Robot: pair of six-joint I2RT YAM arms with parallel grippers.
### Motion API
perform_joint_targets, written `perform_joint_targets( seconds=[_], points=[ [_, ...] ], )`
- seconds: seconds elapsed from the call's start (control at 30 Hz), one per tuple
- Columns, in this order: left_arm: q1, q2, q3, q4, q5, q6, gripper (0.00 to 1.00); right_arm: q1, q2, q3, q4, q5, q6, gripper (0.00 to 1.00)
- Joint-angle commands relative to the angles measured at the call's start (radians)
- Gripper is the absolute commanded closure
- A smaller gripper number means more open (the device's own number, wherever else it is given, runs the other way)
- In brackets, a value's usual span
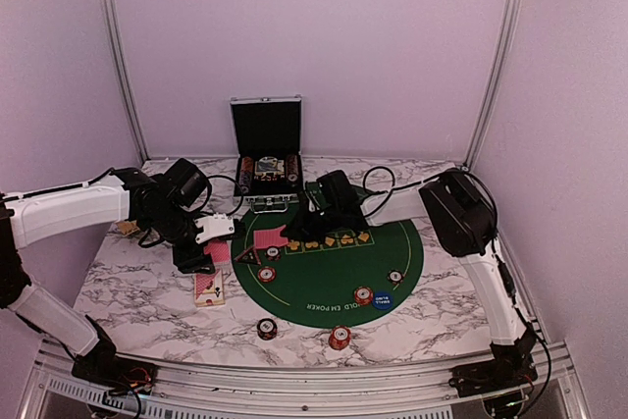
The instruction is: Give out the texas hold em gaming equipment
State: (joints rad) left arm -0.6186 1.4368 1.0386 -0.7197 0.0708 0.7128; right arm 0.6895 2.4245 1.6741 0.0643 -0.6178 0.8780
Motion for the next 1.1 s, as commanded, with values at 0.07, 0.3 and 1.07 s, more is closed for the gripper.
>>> perform_joint_targets(
  seconds=[0.07,0.3,1.07],
  points=[
    [0.007,-0.013,0.028,-0.024,0.022,-0.015,1.0,0.062,0.038,0.069,-0.112,0.039,-0.059,1.0],
    [0.007,-0.015,0.029,-0.024,0.017,-0.019,1.0,0.056,0.016,0.081,-0.173,0.094,-0.101,0.79],
    [0.008,0.023,0.109,-0.058,0.027,-0.04,1.0,0.071,-0.371,-0.216,-0.021,0.051,-0.037,0.15]
  ],
)
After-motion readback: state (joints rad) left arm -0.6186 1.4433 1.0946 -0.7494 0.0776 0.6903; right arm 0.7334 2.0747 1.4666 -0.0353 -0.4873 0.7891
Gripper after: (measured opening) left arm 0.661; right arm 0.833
